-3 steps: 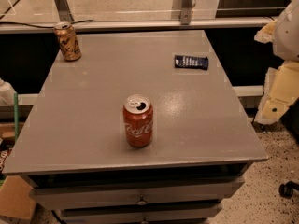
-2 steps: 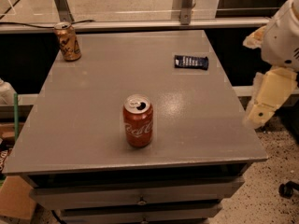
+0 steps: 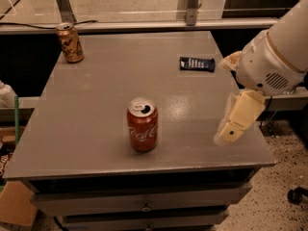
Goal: Move coke can near orange can
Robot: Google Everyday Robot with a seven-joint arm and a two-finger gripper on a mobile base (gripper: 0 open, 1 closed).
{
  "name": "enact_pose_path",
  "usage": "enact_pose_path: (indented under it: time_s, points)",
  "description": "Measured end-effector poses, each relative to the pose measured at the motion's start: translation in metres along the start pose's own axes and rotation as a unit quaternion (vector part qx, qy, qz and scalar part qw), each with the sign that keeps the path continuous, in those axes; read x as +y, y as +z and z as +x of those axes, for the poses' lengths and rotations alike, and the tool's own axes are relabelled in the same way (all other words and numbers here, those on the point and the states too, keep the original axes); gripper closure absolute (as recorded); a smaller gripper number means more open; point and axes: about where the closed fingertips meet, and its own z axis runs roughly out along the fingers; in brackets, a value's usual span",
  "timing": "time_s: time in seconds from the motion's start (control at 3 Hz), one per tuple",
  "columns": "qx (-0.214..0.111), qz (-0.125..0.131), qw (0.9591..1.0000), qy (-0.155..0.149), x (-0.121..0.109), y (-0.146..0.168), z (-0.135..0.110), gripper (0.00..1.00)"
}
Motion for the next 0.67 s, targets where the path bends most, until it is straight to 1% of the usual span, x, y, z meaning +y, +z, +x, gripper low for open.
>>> enact_pose_path:
  time_s: [0.33,0.67]
  points:
    - [-0.063,-0.023,0.9977,0.003,0.000,0.028,-0.006,0.00]
    - [-0.135,-0.048,0.9896,0.016,-0.002,0.054,-0.005,0.00]
